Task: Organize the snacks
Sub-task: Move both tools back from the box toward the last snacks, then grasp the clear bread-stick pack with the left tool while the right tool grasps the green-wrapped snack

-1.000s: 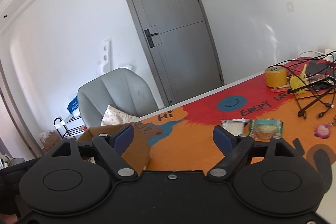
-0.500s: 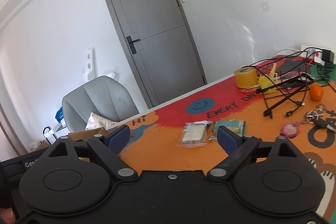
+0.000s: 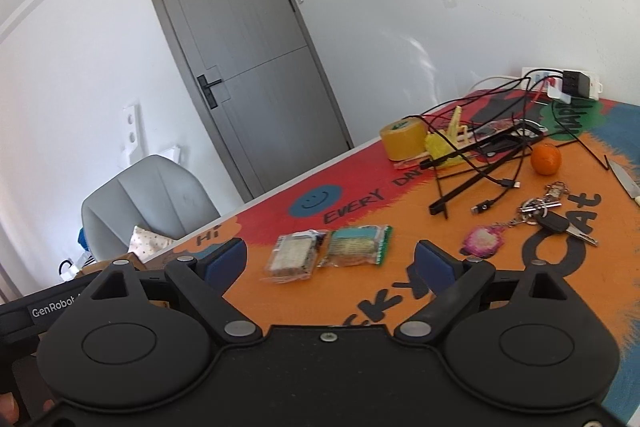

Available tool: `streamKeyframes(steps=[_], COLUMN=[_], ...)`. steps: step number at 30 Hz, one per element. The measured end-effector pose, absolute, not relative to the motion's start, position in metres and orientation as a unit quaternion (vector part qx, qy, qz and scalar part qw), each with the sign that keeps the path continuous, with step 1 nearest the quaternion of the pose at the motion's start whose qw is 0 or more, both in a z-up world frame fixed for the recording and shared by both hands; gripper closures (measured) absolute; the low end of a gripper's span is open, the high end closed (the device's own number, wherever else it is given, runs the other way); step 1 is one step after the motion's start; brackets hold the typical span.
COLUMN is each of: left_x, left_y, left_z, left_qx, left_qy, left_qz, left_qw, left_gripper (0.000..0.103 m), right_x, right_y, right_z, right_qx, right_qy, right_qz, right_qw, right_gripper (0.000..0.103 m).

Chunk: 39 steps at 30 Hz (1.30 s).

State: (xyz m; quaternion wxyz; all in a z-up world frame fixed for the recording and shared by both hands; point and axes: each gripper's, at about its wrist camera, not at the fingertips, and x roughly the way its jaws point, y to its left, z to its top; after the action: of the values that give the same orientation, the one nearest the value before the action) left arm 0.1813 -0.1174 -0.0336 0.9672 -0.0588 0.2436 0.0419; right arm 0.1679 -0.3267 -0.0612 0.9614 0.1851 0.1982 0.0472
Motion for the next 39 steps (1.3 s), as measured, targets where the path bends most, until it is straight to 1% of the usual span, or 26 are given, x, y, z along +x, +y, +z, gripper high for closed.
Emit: streamKeyframes(steps=[16,25,39], left_x=[0.236,0.272,0.323], left_y=[-0.155,-0.172,-0.184], left_z=[-0.053,-0.071,-0.108], left_qx=[-0.039,-0.025,-0.035], left_qy=[0.272,0.288,0.326], left_qz=[0.020,0.011,0.012], left_qw=[0.961,0.957,0.945], left_gripper=[0.000,0.001,0.002], right_x=[0.205,0.237,0.277], right_y=[-0.365,-0.367,-0.361], right_z=[-0.084,-0.095,-0.110], right_qx=[0.213,0.218,0.211], right_qy=[0.225,0.246,0.276], right_qz=[0.017,0.017,0.020], right_qw=[0.951,0.944,0.938], right_gripper=[0.013,0.014,0.014])
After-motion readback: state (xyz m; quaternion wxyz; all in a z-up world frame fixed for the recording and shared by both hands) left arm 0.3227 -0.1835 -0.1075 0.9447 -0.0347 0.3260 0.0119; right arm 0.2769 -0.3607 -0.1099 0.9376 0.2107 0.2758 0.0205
